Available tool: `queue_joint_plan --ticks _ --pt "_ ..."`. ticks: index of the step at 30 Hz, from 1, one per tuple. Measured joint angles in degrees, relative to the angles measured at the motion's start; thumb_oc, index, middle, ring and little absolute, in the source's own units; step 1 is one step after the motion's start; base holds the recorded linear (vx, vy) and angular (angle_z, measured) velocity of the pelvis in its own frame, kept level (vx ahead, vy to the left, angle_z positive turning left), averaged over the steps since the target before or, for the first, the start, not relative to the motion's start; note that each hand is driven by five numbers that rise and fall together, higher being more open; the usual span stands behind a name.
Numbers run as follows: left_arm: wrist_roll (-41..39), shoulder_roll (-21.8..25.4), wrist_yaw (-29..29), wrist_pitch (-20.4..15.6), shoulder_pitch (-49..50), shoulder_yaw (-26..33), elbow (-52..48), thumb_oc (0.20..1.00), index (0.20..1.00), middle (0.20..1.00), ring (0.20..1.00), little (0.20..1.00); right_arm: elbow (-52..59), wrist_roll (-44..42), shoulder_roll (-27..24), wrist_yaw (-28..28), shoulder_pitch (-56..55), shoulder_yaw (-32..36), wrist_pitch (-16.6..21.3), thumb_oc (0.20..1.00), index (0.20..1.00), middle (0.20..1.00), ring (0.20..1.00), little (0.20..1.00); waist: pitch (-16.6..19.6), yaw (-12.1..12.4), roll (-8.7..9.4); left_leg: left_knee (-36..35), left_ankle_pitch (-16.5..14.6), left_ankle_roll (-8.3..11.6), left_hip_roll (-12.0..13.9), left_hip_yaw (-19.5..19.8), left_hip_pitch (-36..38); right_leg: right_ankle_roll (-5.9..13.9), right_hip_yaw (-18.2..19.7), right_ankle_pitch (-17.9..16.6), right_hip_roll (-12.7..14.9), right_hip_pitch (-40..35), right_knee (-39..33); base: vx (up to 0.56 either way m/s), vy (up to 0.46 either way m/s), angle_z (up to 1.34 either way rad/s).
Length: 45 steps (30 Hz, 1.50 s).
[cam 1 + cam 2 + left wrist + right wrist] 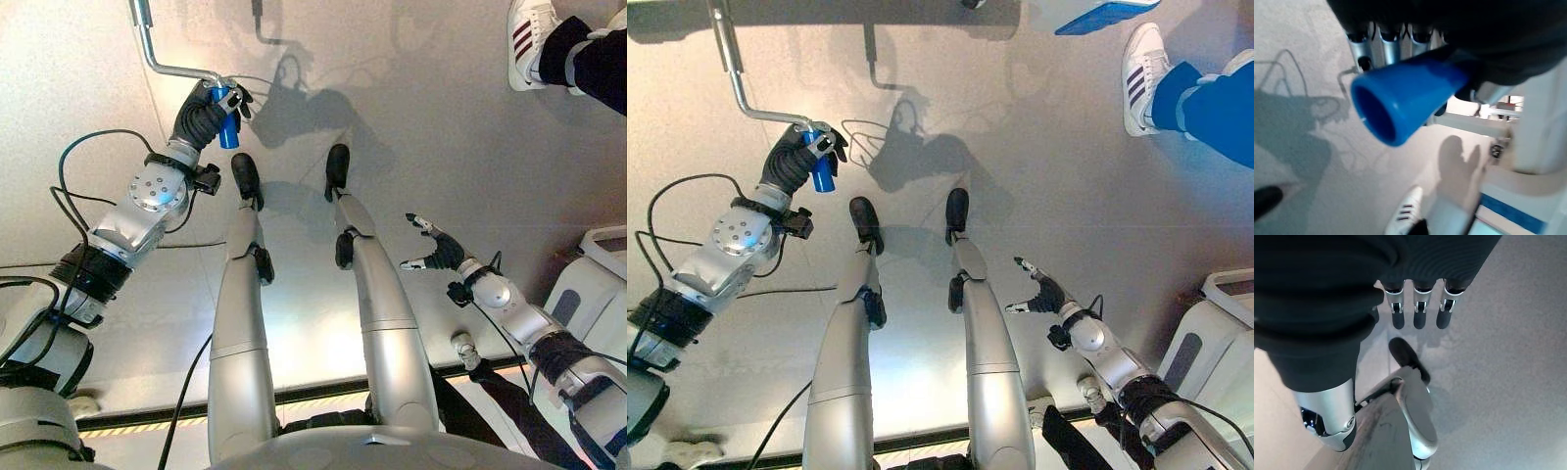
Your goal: Raise the hospital bed
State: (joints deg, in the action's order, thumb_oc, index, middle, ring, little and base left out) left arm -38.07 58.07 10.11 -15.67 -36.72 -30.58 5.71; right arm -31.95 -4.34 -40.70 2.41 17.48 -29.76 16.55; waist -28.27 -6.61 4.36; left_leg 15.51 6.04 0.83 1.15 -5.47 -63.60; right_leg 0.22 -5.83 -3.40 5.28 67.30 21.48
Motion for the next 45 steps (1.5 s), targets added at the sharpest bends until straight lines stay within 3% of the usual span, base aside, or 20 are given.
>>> queue_joint_plan --ticks 10,14,30,45 --pt "-4.87 5.63 -1.17 -2.14 14.35 15.10 -7.06 0.200 0.200 0.200 0.200 0.200 0.16 1.02 -0.47 -0.27 -1.73 2.22 0.09 1.000 1.000 1.000 1.000 1.000 -0.65 2.64 -1.10 0.26 0.14 0.28 -0.07 0.67 0.02 -0.46 -0.38 0.57 0.15 0.21 1.46 0.00 0.002 0.00" --pt "-5.60 6.02 -1.24 -2.13 16.90 18.46 -7.06 0.200 0.200 0.200 0.200 0.200 0.38 1.45 -0.55 -0.58 -2.04 2.44 0.11 1.000 1.000 1.000 1.000 1.000 -0.72 2.75 -1.23 0.54 0.16 0.27 -0.26 0.82 0.02 -0.58 -0.66 0.78 0.48 0.15 1.89 0.00 0.007 0.01" --pt "-5.26 6.35 -2.03 -1.34 18.27 20.42 -1.98 0.200 0.200 0.200 0.200 0.200 0.61 1.97 -0.83 -0.88 -2.76 2.41 0.22 1.000 1.000 1.000 1.000 1.000 -1.00 2.49 -1.91 1.73 -0.26 0.84 0.24 0.79 1.35 -1.22 -0.75 1.52 0.22 -0.78 3.50 0.00 0.000 0.00" --pt "-0.97 -0.43 -0.14 -1.44 10.30 16.98 10.42 0.200 0.200 0.200 0.200 0.200 0.41 1.97 -2.88 -1.38 -3.30 3.21 0.17 1.000 1.000 1.000 1.000 1.000 -0.98 2.80 -2.20 1.96 -0.35 1.10 0.55 0.98 1.85 -1.16 -1.00 1.79 -0.04 -1.49 3.68 0.00 0.000 0.00"
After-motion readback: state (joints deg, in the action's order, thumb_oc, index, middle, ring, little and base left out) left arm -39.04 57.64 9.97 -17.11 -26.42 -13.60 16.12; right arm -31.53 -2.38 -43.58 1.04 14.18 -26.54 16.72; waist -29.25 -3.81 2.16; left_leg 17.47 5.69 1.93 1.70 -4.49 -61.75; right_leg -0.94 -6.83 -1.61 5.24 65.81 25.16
